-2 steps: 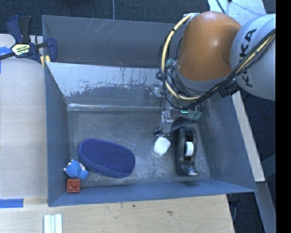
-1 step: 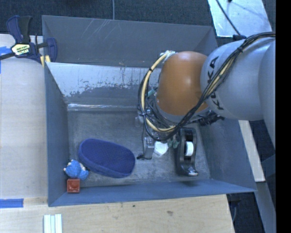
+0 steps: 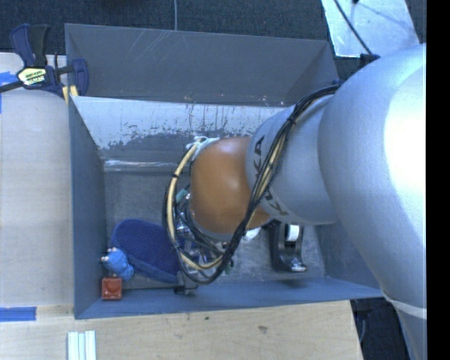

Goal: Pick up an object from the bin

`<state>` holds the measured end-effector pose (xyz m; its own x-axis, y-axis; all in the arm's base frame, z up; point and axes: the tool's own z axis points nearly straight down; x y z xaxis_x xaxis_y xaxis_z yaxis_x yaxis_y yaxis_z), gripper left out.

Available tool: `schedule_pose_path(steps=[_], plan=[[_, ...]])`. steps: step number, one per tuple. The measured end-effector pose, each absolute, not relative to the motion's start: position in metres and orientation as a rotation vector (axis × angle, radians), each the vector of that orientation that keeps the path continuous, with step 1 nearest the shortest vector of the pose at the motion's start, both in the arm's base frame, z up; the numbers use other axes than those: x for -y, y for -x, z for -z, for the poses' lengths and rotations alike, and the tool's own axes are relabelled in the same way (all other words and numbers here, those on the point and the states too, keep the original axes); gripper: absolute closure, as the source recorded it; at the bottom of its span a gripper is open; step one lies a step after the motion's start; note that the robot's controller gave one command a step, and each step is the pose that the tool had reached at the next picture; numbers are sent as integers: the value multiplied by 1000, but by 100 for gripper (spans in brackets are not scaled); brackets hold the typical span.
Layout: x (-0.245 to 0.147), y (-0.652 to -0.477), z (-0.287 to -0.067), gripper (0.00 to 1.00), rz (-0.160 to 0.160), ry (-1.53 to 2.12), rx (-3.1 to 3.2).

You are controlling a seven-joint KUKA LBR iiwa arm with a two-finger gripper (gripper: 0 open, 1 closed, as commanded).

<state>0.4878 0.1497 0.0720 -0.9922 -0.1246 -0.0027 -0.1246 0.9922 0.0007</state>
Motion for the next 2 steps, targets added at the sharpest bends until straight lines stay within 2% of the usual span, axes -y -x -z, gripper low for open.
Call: schedule_pose_path(steps=[1,2], plan=[[-148,-491,-76,100,-4,184,-3126],[-178,-531,-201,100,-5,226,-3121]])
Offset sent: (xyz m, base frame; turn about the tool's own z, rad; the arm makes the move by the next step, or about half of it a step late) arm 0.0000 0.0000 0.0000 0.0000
